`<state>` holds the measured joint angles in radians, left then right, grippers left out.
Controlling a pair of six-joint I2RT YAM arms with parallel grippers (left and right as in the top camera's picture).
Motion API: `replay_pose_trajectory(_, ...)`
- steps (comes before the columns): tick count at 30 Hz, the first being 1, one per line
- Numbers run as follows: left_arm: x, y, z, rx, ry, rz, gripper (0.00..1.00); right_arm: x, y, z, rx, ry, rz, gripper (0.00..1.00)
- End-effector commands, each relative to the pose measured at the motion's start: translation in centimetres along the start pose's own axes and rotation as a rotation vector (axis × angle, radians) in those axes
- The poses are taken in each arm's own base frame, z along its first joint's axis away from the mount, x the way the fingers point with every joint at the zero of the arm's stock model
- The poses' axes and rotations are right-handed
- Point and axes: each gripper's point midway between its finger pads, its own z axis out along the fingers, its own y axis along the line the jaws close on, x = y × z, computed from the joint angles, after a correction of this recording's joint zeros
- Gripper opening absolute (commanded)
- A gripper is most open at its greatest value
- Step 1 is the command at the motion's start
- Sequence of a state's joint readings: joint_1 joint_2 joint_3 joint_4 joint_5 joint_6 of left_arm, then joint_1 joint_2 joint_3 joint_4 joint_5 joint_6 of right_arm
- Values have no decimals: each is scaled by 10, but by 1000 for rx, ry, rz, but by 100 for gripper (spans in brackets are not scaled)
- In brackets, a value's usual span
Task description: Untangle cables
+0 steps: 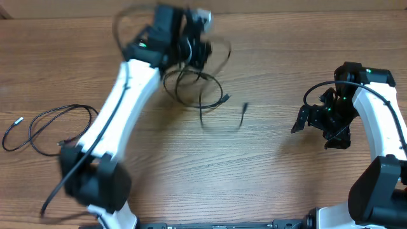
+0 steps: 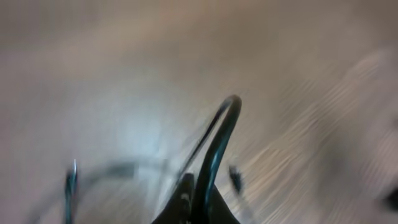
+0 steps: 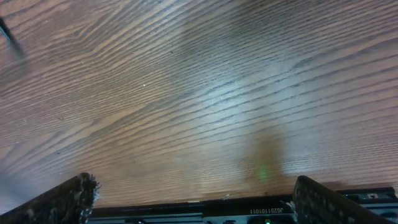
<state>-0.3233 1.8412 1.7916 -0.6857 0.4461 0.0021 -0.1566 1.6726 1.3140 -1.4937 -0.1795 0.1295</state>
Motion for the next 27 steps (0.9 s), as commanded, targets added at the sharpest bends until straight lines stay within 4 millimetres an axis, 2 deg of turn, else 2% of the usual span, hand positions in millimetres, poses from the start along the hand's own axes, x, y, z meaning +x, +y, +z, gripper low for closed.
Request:
replay_pose_trajectory(1, -83, -58, -108, 85, -277, 73, 4, -2, 2, -7, -15, -26, -5, 99)
replay_pose_trajectory(4, -108, -78, -162, 79, -397, 112, 4, -2, 2, -7, -15, -26, -6, 99)
replay_pose_trajectory(7, -121, -91, -208, 66, -490, 131, 4, -2, 2, -7, -15, -26, -5, 99)
replay_pose_trajectory(11, -127, -99, -264, 16, -599, 153, 4, -2, 2, -7, -15, -26, -5, 99)
replay_pose_trajectory(16, -126, -100, -315, -53, -695, 176, 4, -2, 2, -7, -15, -26, -5, 99)
replay_pose_trajectory(20, -119, -80, -331, -156, -702, 129, 4, -2, 3, -7, -15, -25, -5, 99)
replay_pose_trajectory(24, -104, -50, -325, -266, -636, 41, 4, -2, 2, -7, -15, -26, -5, 99)
replay_pose_trajectory(27, -82, -13, -319, -426, -551, -63, 4, -2, 2, -7, -15, -26, -5, 99)
